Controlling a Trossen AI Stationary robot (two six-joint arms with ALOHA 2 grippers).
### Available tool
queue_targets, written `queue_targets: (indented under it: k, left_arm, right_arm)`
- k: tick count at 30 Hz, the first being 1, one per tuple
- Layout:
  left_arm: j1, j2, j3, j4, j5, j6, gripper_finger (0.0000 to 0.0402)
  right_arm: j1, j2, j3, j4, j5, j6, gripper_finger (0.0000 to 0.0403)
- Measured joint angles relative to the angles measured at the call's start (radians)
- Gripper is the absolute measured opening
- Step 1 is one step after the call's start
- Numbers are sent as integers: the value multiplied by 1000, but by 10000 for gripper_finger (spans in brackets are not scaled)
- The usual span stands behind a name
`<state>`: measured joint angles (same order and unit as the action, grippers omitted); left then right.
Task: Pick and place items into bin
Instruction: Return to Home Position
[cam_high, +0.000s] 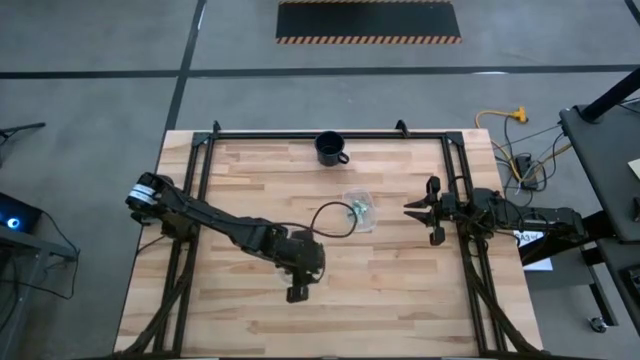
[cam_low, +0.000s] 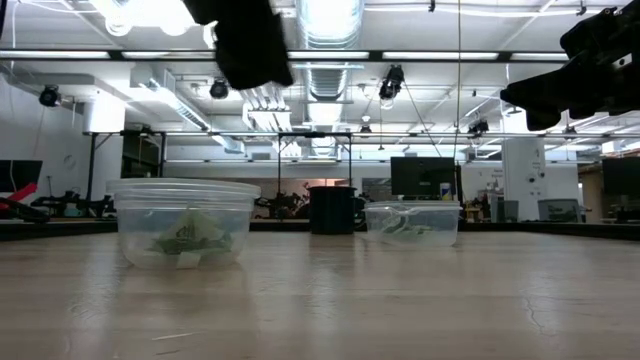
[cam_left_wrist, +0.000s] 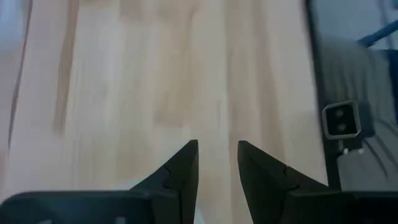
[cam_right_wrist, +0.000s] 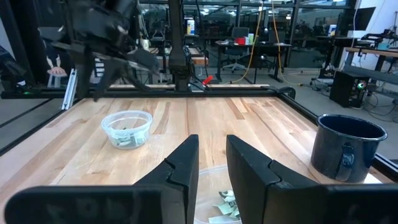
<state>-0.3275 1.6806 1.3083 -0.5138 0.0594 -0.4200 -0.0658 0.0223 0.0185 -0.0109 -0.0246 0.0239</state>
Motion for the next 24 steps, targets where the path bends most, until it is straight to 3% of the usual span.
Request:
queue_targets:
  k: [12, 18, 20, 24]
  left_arm:
    - [20, 1, -63, 171, -17, 541, 94]
    - [150, 1, -169, 317, -22, 596, 94]
    - [213, 1, -206, 369, 32, 594, 94]
    - [327, -17, -300, 485, 253, 641, 94]
  right_arm:
    - [0, 0, 0, 0, 0, 0, 72]
    - [0, 0, 0, 0, 0, 0, 72]
    - [0, 0, 0, 0, 0, 1, 72]
    - [0, 0, 0, 0, 0, 1, 72]
